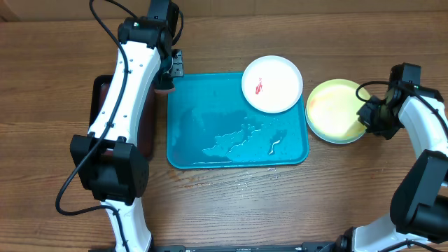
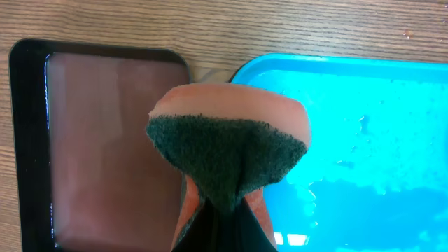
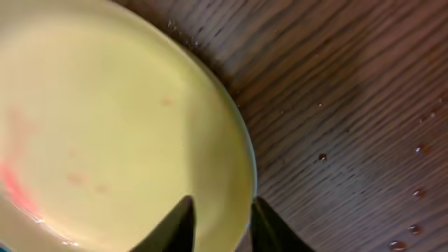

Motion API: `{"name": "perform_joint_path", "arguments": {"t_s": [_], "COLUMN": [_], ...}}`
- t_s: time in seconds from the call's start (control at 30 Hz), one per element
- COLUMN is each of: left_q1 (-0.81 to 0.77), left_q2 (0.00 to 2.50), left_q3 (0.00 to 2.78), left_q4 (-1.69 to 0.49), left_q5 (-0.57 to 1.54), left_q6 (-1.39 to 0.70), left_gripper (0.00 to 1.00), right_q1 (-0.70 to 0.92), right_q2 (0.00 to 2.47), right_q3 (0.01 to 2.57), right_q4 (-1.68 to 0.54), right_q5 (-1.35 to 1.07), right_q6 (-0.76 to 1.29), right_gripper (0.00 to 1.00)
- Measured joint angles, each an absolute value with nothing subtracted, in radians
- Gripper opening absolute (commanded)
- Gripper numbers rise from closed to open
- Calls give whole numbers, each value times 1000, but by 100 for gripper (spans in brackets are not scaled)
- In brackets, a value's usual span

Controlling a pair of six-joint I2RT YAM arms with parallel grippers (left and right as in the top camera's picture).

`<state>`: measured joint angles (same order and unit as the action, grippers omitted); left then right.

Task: Clean dirty plates on tray and stack at the side
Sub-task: 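Lower the yellow plate onto the light blue plate and release, then grip the white plate rim with right gripper and drag it to tray center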

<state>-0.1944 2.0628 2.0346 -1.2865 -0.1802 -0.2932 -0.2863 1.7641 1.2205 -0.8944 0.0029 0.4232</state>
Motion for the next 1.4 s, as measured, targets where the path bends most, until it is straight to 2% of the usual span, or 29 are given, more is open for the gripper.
{"name": "perform_joint_path", "arguments": {"t_s": [0.07,0.2,0.4,0.57,0.9,1.4], "left_q1": [-194,-194,-194,-194,-194,-194], "left_q2": [2063,2063,2063,2063,2063,2063], "left_q3": [2035,2035,2035,2035,2035,2035], "left_q4": [-1287,-1287,-1284,-1283,-1286,-1279], "left_q5": [-180,-181,-180,-180,-169,-161], "left_q6": [-293,-293,-293,-293,-293,-293], "left_gripper": [4,4,4,4,4,4], "right_q1": [-287,-286,-258,-141,117,145], "right_q2": [1764,1764,1764,1764,1764,1881], "right_q3": [1221,1221,1223,1224,1225,1225], "right_q4": [-892,-905,-864,-794,-647,-588], "right_q5": [2,-44,-239,-298,-168,-116], "right_q6": [420,410,357,388,576,626], "right_gripper": [45,45,34,33,33,33]}}
